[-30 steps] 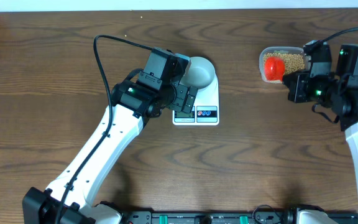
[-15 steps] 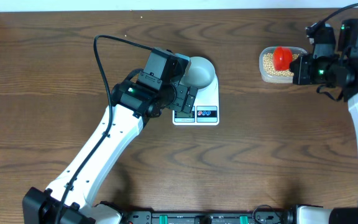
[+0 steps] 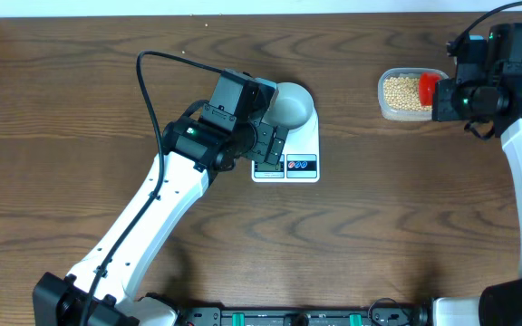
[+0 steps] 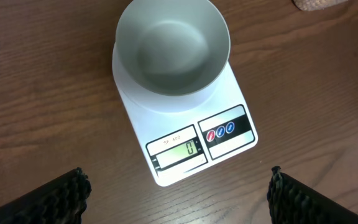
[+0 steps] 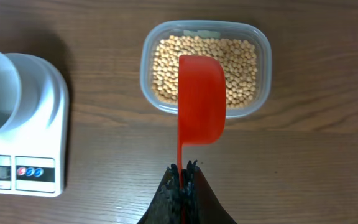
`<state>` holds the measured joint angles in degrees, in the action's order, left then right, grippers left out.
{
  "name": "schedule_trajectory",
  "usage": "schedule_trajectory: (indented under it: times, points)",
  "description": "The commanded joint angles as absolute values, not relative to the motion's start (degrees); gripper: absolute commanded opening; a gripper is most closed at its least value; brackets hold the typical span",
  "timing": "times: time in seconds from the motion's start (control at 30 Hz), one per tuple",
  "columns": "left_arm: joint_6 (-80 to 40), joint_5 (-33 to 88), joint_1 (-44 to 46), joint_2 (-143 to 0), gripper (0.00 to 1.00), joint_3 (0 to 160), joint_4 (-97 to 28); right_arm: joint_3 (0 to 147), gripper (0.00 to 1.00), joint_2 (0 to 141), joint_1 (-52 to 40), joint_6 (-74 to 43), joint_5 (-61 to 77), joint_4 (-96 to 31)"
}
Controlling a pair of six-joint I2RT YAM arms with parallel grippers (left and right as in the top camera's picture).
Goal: Scoop item into bowl and weigh 50g on scale
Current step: 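Move right gripper with red scoop over bean tub and dip in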
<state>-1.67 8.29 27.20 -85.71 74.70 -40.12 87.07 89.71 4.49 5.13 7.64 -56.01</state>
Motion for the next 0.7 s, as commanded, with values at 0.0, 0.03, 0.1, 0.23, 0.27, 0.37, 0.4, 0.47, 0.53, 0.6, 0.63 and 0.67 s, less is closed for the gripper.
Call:
schedule_trajectory:
  times: [0.0,0.03,0.1,0.23,0.27,0.37,0.4,0.47,0.53,0.6,0.63,0.67]
  points:
    - [-1.78,8.36,27.07,-84.97,0.93,74.7,-40.29,88.44,0.01,91.42,5.65,6.96,4.67,-55.48]
    - [-1.8,8.36,27.07,-84.97,0.94,74.7,-40.29,88.44,0.01,91.83,5.87,7.25,4.34,-55.18]
    - [-1.8,8.36,27.07,-84.97,0.93,74.7,-40.29,88.44,0.01,92.71,6.31,8.05,4.1,-54.43]
    - [-1.8,8.36,27.07,-84.97,0.94,74.7,-40.29,88.42,0.01,94.26,6.35,10.98,3.33,-53.39]
    - [-1.8,8.36,27.07,-84.97,0.94,74.7,-40.29,88.42,0.01,94.78,6.35,11.35,3.31,-52.97]
    - [-1.78,8.36,27.07,-84.97,0.94,74.7,-40.29,88.42,0.01,97.27,6.35,11.38,3.36,-50.98]
    - [-1.78,8.36,27.07,-84.97,0.93,74.7,-40.29,88.42,0.01,97.8,6.35,11.16,3.36,-50.54]
    - [-1.8,8.36,27.07,-84.97,0.93,74.7,-40.29,88.42,0.01,100.05,6.35,10.26,3.38,-49.17]
    - [-1.8,8.36,27.07,-84.97,0.93,74.7,-40.29,88.42,0.01,101.38,6.35,9.65,3.38,-48.58]
    - [-1.78,8.38,27.07,-84.97,0.94,74.7,-40.29,88.42,0.01,102.37,6.39,9.15,3.6,-48.03]
    - [-1.78,8.36,27.07,-84.97,0.94,74.7,-40.29,88.42,0.01,102.65,6.42,8.67,3.57,-47.75]
    - [-1.78,8.36,27.07,-84.97,0.94,74.7,-40.29,88.42,0.01,103.02,6.48,8.49,3.57,-47.44]
